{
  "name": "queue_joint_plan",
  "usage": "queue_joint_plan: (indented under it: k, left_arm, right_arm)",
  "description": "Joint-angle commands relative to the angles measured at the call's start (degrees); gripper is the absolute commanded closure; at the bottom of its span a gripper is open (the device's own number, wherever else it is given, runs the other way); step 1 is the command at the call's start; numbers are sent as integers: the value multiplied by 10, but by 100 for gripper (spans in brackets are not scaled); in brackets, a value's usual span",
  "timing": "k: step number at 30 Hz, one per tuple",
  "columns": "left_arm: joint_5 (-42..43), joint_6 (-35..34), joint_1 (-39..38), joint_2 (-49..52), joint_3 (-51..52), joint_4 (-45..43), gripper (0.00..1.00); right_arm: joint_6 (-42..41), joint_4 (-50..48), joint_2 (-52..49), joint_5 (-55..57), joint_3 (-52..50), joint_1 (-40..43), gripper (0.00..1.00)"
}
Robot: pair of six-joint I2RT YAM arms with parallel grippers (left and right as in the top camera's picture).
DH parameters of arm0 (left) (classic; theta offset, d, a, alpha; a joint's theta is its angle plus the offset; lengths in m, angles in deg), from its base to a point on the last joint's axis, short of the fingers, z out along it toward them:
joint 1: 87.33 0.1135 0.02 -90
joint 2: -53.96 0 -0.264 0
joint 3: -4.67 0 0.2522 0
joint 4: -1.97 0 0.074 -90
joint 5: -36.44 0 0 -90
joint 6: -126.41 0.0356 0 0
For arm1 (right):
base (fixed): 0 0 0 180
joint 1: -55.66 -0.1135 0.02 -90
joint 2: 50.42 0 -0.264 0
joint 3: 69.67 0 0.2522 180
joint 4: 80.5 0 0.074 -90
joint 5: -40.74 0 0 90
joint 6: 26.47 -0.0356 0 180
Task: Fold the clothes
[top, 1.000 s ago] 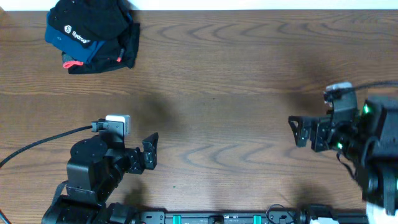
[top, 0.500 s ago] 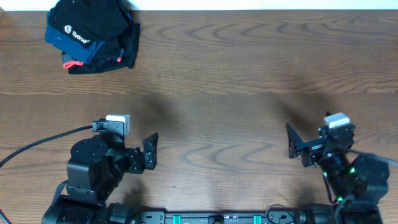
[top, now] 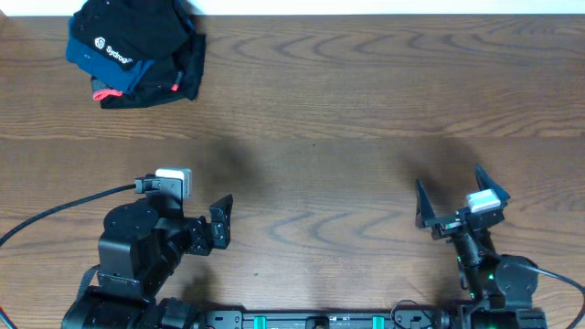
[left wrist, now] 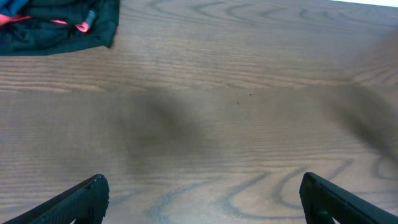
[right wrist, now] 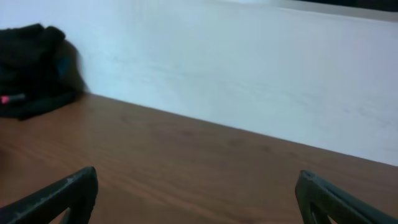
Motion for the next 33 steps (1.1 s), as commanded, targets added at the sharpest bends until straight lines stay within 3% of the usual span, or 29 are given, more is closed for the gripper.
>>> queue_joint_plan:
  k: [1,14,33]
  left_arm:
    - [6,-6,-2,0,-2,-2,2]
    - [6,-5,-2,0,-2,-2,2]
    - [6,-5,-2,0,-2,-2,2]
  right_arm:
    - [-47,-17,20,62,-26,-14,1]
    - [-113,-10,64,172,-64,-28,1]
    - [-117,66,64,188,-63,-24,1]
